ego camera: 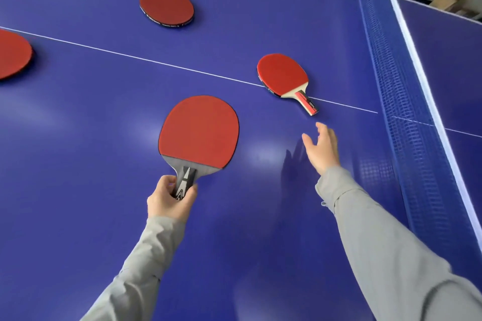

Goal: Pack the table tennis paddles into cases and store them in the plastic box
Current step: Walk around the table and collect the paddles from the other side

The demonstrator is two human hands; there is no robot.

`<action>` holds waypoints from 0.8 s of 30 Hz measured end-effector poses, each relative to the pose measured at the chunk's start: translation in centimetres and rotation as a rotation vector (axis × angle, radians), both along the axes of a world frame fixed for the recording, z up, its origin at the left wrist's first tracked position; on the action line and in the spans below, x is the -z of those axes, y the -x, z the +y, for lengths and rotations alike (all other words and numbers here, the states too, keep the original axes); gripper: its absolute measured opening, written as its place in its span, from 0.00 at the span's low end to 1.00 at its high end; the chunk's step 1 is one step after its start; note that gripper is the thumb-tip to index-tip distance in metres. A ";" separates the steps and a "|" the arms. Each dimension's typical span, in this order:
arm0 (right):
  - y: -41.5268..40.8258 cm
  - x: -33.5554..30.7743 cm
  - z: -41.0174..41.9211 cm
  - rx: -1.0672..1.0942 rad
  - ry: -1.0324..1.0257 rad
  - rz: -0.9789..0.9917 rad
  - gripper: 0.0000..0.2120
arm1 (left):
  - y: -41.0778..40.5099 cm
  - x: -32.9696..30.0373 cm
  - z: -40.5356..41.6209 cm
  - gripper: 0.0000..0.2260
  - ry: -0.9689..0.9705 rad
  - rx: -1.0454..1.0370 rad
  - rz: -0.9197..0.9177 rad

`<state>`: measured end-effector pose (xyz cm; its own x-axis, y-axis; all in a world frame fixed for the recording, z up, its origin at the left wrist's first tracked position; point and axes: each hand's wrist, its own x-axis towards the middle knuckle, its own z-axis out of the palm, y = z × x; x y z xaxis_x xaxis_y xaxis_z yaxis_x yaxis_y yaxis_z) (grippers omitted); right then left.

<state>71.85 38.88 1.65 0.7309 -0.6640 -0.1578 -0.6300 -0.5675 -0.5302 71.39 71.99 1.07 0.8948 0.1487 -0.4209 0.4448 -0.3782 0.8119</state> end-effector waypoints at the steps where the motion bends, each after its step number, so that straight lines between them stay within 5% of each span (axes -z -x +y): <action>1: -1.5 0.1 -0.7 0.000 0.048 -0.017 0.25 | -0.8 0.3 -0.7 0.09 0.016 -0.033 0.000; 8: -8.8 2.7 -4.9 -0.010 0.245 0.092 0.28 | -4.3 2.5 -3.6 0.10 0.032 -0.098 -0.024; 12: -10.2 4.3 -6.1 -0.020 0.345 0.094 0.19 | -4.8 3.7 -4.4 0.09 0.101 -0.120 -0.008; 15: -10.4 4.0 -6.5 -0.078 0.193 0.001 0.09 | -4.6 3.9 -4.7 0.09 0.127 -0.121 -0.014; 18: -9.4 2.9 -5.8 -0.059 -0.070 -0.027 0.11 | -4.0 3.3 -4.7 0.10 0.140 -0.134 -0.009; 24: -1.9 1.3 -0.3 0.084 -0.250 -0.170 0.12 | -1.0 1.7 -3.4 0.09 0.122 -0.160 -0.015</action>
<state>73.76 38.59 0.30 0.7047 -0.6796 -0.2036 -0.5595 -0.3559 -0.7485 72.44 68.62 -0.58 0.8701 0.2387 -0.4313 0.4789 -0.2019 0.8543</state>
